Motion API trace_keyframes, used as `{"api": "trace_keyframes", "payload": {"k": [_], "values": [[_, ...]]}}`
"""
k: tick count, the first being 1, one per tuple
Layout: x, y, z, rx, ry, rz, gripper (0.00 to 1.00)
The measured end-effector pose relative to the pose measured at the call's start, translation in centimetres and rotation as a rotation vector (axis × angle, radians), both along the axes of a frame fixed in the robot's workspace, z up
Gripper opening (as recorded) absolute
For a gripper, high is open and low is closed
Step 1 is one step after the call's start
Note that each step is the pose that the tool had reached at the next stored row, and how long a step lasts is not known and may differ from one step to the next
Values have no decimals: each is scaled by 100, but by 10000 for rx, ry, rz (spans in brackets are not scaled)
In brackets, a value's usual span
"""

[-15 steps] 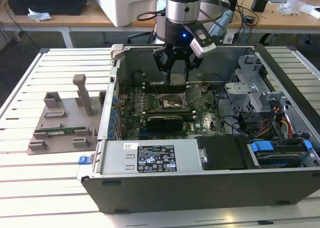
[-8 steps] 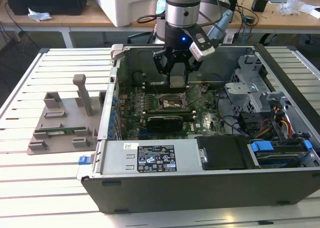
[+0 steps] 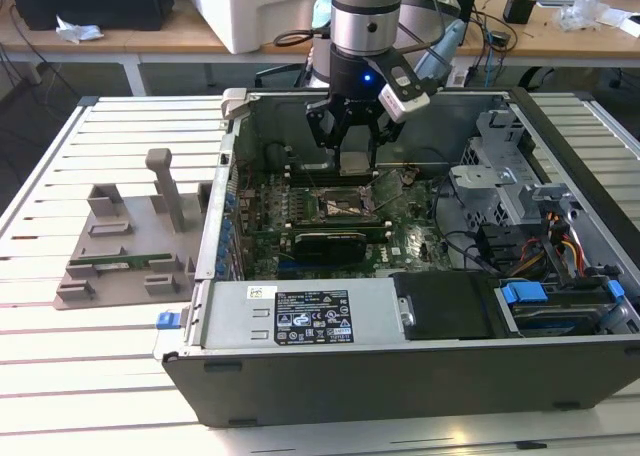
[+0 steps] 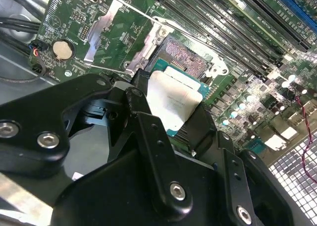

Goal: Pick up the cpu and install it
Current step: 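Pick up the cpu and move it towards the insertion slot, then place the cpu into insertion slot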

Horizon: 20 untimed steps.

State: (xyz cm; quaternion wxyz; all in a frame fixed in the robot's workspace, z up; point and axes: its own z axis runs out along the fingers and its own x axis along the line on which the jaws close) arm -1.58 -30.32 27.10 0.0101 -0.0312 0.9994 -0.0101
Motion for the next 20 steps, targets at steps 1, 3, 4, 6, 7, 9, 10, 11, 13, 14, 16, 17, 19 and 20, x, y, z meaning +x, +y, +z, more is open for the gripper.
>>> {"api": "trace_keyframes", "payload": {"k": [1,3,4,6,7,9,10,11,13,14,16,17,19,20], "values": [[0,0,0,0,0,0,55],[0,0,0,0,0,-4,55],[0,0,0,0,0,-30,55],[0,0,-1,0,-1,-560,55],[0,0,-1,-1,0,-782,55],[0,0,-3,-8,-1,-1216,55],[0,0,-3,-12,0,-1381,55],[0,0,-4,-16,-1,-1572,55],[0,0,-6,-19,0,-2268,55],[0,0,-8,-22,0,-2690,55],[0,0,-10,-23,0,-3237,55],[0,0,-11,-24,0,-3528,55],[0,0,-14,-35,0,-4255,55],[0,0,-15,-41,-2,-4529,55]]}}
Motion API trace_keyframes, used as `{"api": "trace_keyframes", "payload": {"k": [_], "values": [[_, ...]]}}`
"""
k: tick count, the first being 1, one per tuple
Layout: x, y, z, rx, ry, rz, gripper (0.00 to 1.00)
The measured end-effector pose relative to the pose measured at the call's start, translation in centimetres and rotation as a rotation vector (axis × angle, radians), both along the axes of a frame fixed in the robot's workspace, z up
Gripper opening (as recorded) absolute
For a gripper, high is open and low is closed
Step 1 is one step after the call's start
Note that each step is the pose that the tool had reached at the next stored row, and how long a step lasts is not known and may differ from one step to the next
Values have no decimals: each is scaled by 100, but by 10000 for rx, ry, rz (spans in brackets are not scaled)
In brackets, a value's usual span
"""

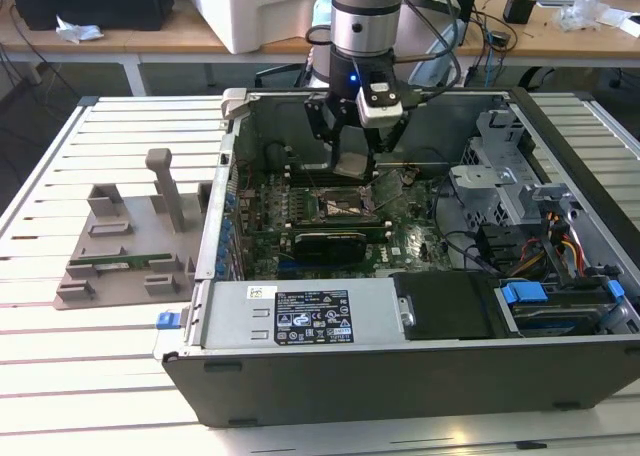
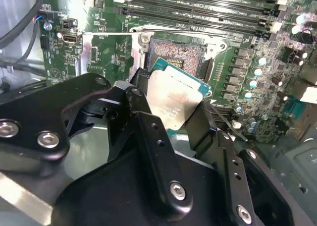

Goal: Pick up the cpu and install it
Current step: 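Place the cpu into insertion slot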

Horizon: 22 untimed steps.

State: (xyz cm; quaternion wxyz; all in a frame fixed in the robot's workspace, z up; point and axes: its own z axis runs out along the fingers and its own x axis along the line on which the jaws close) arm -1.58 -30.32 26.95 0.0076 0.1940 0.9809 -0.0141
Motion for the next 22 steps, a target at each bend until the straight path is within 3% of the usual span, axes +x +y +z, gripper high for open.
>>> {"api": "trace_keyframes", "payload": {"k": [22], "values": [[0,0,-5,-21,1,-2049,55]]}}
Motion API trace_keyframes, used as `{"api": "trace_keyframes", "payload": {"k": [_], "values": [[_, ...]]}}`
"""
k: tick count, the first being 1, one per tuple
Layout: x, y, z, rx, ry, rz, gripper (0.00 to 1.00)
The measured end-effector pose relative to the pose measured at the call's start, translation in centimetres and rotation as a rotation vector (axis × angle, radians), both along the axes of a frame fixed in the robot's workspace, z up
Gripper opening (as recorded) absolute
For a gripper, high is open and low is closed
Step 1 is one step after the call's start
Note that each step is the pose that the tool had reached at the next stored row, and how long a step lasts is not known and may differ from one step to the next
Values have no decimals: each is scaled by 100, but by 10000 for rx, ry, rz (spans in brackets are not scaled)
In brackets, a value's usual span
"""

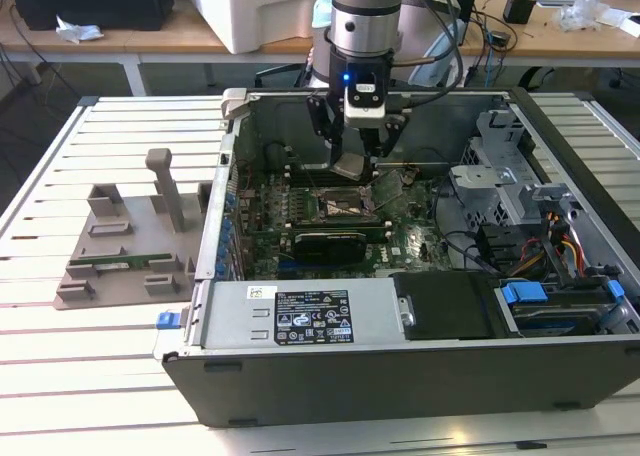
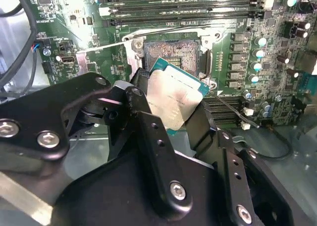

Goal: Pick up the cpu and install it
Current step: 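Place the cpu into insertion slot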

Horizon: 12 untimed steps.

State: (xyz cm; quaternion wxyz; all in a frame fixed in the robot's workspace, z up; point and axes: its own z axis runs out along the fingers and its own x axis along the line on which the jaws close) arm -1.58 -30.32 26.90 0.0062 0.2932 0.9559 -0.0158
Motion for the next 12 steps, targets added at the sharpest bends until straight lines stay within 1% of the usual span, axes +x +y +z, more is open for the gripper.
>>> {"api": "trace_keyframes", "payload": {"k": [2,4,8,12], "values": [[0,0,0,0,0,-134,55],[0,0,-1,0,0,-403,55],[0,0,-1,-1,0,-693,55],[0,0,-3,0,0,-1124,55]]}}
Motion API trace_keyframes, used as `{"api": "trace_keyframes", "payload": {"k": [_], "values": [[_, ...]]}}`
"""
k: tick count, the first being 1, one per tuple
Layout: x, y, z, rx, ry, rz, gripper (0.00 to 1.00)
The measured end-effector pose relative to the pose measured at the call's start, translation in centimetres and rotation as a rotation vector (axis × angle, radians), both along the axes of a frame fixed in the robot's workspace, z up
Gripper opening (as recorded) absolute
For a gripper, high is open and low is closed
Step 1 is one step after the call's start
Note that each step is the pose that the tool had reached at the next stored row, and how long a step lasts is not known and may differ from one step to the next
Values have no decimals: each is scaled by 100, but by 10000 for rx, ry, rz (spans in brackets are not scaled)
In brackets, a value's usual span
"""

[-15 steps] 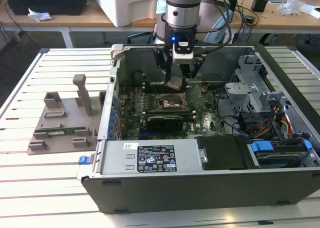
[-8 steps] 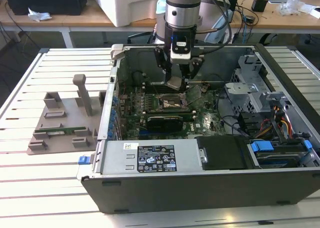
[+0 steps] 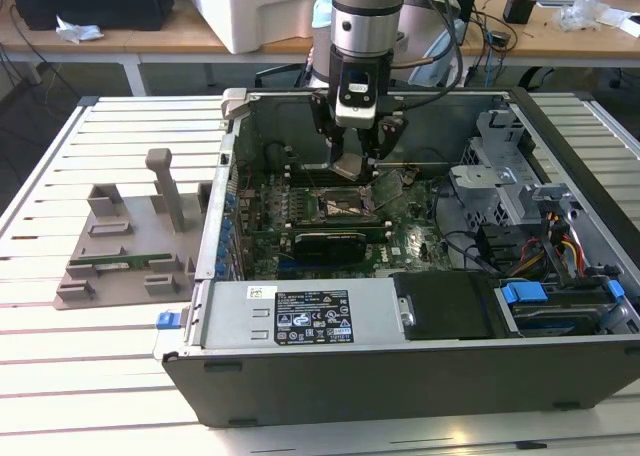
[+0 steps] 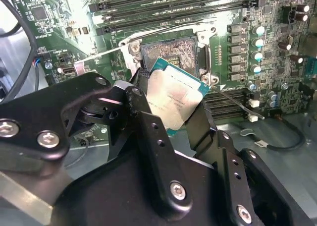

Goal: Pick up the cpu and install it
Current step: 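Place the cpu into insertion slot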

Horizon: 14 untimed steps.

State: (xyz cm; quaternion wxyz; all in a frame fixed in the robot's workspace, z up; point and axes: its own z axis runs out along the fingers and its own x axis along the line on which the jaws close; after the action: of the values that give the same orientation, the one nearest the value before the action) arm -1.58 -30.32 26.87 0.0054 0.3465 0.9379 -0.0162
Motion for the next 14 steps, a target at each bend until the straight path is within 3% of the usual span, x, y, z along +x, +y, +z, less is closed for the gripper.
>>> {"api": "trace_keyframes", "payload": {"k": [14], "values": [[0,0,-4,-3,0,-1183,55]]}}
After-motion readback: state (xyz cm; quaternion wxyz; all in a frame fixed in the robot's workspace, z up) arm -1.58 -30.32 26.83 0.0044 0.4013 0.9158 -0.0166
